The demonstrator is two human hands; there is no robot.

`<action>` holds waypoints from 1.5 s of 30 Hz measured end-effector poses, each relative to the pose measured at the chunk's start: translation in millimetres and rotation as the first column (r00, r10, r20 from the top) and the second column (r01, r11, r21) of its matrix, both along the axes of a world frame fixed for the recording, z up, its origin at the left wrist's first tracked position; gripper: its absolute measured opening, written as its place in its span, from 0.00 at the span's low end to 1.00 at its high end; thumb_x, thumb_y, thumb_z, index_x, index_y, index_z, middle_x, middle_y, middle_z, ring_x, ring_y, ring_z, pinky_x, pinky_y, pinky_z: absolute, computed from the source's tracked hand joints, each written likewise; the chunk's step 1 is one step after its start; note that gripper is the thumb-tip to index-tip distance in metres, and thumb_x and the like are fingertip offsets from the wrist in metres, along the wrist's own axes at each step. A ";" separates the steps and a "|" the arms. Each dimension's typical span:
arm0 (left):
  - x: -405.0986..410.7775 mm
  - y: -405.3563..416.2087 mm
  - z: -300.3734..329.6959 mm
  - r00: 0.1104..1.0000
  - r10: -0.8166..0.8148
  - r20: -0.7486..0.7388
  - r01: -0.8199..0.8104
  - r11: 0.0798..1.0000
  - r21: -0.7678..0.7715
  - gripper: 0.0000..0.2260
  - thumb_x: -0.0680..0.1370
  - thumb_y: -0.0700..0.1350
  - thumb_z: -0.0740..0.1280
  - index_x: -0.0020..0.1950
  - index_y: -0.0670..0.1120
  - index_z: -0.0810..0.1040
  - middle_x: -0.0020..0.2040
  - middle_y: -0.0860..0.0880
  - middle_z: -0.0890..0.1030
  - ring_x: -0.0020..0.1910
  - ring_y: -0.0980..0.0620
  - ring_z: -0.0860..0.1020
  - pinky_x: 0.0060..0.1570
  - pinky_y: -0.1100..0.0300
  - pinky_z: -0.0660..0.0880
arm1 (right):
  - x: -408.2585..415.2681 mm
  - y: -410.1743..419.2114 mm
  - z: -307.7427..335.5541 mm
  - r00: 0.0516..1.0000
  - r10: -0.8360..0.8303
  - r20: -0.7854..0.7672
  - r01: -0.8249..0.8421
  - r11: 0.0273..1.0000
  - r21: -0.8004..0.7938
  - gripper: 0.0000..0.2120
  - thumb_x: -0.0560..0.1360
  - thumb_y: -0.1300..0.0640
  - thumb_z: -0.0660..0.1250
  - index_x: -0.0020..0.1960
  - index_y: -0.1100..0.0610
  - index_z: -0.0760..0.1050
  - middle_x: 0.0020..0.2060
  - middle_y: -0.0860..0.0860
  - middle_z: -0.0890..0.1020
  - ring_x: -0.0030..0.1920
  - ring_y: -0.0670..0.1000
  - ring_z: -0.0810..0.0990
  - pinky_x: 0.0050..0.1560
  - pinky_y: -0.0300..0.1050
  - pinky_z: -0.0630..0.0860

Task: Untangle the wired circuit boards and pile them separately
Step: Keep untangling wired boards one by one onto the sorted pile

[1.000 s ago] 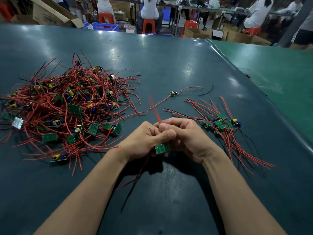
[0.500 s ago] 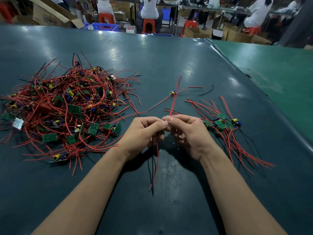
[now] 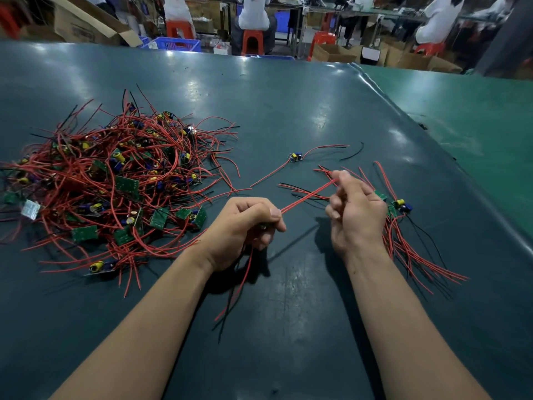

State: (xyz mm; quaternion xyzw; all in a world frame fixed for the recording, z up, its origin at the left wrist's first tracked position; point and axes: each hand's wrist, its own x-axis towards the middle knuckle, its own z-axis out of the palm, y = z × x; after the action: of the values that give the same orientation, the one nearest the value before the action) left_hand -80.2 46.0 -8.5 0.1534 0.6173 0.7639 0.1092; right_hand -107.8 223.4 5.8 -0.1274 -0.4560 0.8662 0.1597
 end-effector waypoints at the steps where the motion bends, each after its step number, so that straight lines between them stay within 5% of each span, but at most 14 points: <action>1: -0.4 -0.6 0.7 1.000 0.011 0.012 -0.012 0.999 0.053 0.08 0.67 0.49 0.69 0.33 0.46 0.83 0.23 0.50 0.71 0.20 0.55 0.66 0.23 0.67 0.63 | -1.2 4.1 1.5 1.000 -0.023 -0.007 0.022 0.998 -0.062 0.09 0.80 0.63 0.63 0.41 0.59 0.77 0.26 0.48 0.71 0.22 0.44 0.66 0.20 0.34 0.59; 3: -1.8 -1.1 2.6 0.998 0.050 0.040 -0.055 0.990 0.130 0.06 0.72 0.47 0.70 0.39 0.46 0.84 0.26 0.49 0.73 0.21 0.55 0.67 0.22 0.66 0.65 | -0.8 10.1 4.0 1.000 0.026 0.003 -0.026 0.997 -0.073 0.09 0.81 0.58 0.62 0.43 0.57 0.74 0.27 0.49 0.71 0.21 0.44 0.66 0.20 0.33 0.59; 5: -1.8 1.4 4.2 0.996 0.074 0.053 -0.081 0.987 0.136 0.07 0.76 0.48 0.68 0.46 0.47 0.84 0.26 0.49 0.72 0.20 0.55 0.66 0.21 0.67 0.64 | 6.2 4.4 3.4 0.963 0.254 0.093 -0.266 0.954 0.138 0.14 0.79 0.47 0.64 0.40 0.55 0.74 0.25 0.48 0.70 0.20 0.44 0.65 0.20 0.31 0.57; 7: -0.4 4.8 4.4 0.997 0.064 0.032 -0.067 0.994 0.083 0.11 0.76 0.49 0.64 0.52 0.46 0.81 0.24 0.52 0.70 0.19 0.58 0.63 0.19 0.69 0.60 | 16.5 -9.9 -2.7 0.827 0.511 0.235 -0.562 0.749 0.352 0.20 0.71 0.36 0.67 0.37 0.53 0.75 0.25 0.48 0.70 0.19 0.44 0.64 0.19 0.30 0.57; 10: 3.0 6.1 4.4 0.999 0.046 -0.015 -0.047 0.998 -0.035 0.14 0.77 0.51 0.61 0.58 0.49 0.80 0.23 0.54 0.66 0.19 0.61 0.61 0.19 0.69 0.56 | 24.9 -18.9 -9.2 0.692 0.677 0.249 -0.700 0.546 0.460 0.17 0.67 0.38 0.70 0.37 0.53 0.76 0.25 0.49 0.71 0.19 0.45 0.67 0.18 0.33 0.60; 14: 2.0 2.2 6.6 0.999 0.013 0.030 -0.011 0.997 -0.076 0.19 0.77 0.56 0.59 0.61 0.50 0.80 0.21 0.51 0.65 0.19 0.58 0.61 0.21 0.67 0.58 | 25.3 -15.1 -7.1 0.690 0.701 0.179 -0.688 0.559 0.464 0.09 0.69 0.44 0.71 0.36 0.49 0.80 0.24 0.49 0.72 0.19 0.46 0.68 0.18 0.34 0.62; 21: -7.5 -9.8 7.9 0.995 0.065 0.082 -0.075 0.988 0.134 0.14 0.79 0.42 0.60 0.63 0.42 0.77 0.27 0.53 0.63 0.23 0.60 0.58 0.22 0.69 0.56 | 14.0 -8.6 -1.9 0.973 0.229 -0.015 -0.202 0.886 0.418 0.12 0.76 0.53 0.71 0.37 0.57 0.76 0.24 0.49 0.75 0.20 0.47 0.69 0.19 0.35 0.62; 27: -15.5 -11.7 3.2 0.892 0.445 0.079 -0.452 0.878 0.158 0.11 0.83 0.35 0.56 0.58 0.41 0.76 0.24 0.53 0.64 0.20 0.58 0.58 0.23 0.69 0.55 | 9.4 -4.0 0.3 0.974 -0.217 -0.064 0.226 0.935 0.274 0.15 0.79 0.50 0.67 0.37 0.56 0.72 0.23 0.48 0.74 0.20 0.46 0.71 0.18 0.36 0.65; 30: -12.7 -3.7 -1.1 0.805 0.572 -0.160 -0.583 0.812 -0.029 0.09 0.83 0.35 0.58 0.55 0.42 0.78 0.26 0.49 0.66 0.22 0.55 0.60 0.23 0.65 0.57 | 7.7 -2.1 -1.7 0.943 -0.332 0.029 0.328 0.939 0.102 0.15 0.80 0.49 0.66 0.39 0.58 0.72 0.28 0.52 0.76 0.20 0.47 0.71 0.19 0.37 0.69; 33: -5.5 1.8 -8.5 0.692 0.507 -0.514 -0.681 0.694 -0.233 0.08 0.80 0.37 0.63 0.51 0.47 0.80 0.28 0.44 0.70 0.25 0.56 0.63 0.26 0.62 0.60 | 9.6 -3.6 -4.4 0.943 -0.291 0.164 0.301 0.953 -0.040 0.12 0.79 0.53 0.67 0.41 0.59 0.74 0.33 0.54 0.81 0.21 0.46 0.75 0.22 0.37 0.72; 36: -2.8 0.3 -9.2 0.595 0.490 -0.637 -0.767 0.584 -0.267 0.07 0.78 0.44 0.64 0.51 0.47 0.81 0.28 0.51 0.71 0.25 0.56 0.66 0.28 0.62 0.64 | 9.8 -2.2 -4.0 0.941 -0.255 0.221 0.280 0.956 -0.090 0.11 0.81 0.54 0.64 0.43 0.60 0.74 0.32 0.54 0.82 0.22 0.47 0.77 0.23 0.36 0.73; 40: -3.3 -9.1 -5.3 0.384 0.417 -0.824 -0.923 0.193 -0.332 0.08 0.76 0.44 0.65 0.51 0.46 0.83 0.37 0.49 0.78 0.41 0.44 0.76 0.42 0.54 0.71 | 11.4 -2.8 -3.6 0.954 -0.212 0.213 0.227 0.973 -0.047 0.12 0.82 0.53 0.63 0.45 0.60 0.76 0.27 0.51 0.82 0.22 0.46 0.76 0.22 0.36 0.72; 42: -4.4 -16.7 -6.3 0.393 0.394 -0.831 -0.907 0.020 -0.420 0.10 0.74 0.43 0.66 0.53 0.45 0.82 0.45 0.45 0.80 0.49 0.40 0.75 0.50 0.50 0.69 | 11.7 -4.9 -4.6 0.965 -0.176 0.195 0.176 0.984 0.015 0.13 0.82 0.53 0.62 0.44 0.60 0.77 0.24 0.49 0.79 0.21 0.45 0.73 0.20 0.35 0.69; 45: -2.3 -21.9 -6.6 0.579 0.425 -0.696 -0.721 -0.132 -0.680 0.14 0.71 0.45 0.66 0.56 0.47 0.81 0.53 0.43 0.78 0.56 0.39 0.71 0.55 0.47 0.66 | 11.0 -11.0 -7.6 0.980 -0.131 0.150 0.111 0.984 0.136 0.13 0.82 0.56 0.61 0.42 0.60 0.77 0.23 0.49 0.76 0.20 0.46 0.70 0.18 0.36 0.65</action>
State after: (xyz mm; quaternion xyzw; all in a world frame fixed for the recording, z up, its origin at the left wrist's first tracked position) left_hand -82.6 24.1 -15.1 -0.1473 0.9455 0.1490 -0.2491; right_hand -96.7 212.4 -1.7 -0.2132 -0.5129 0.8111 0.1832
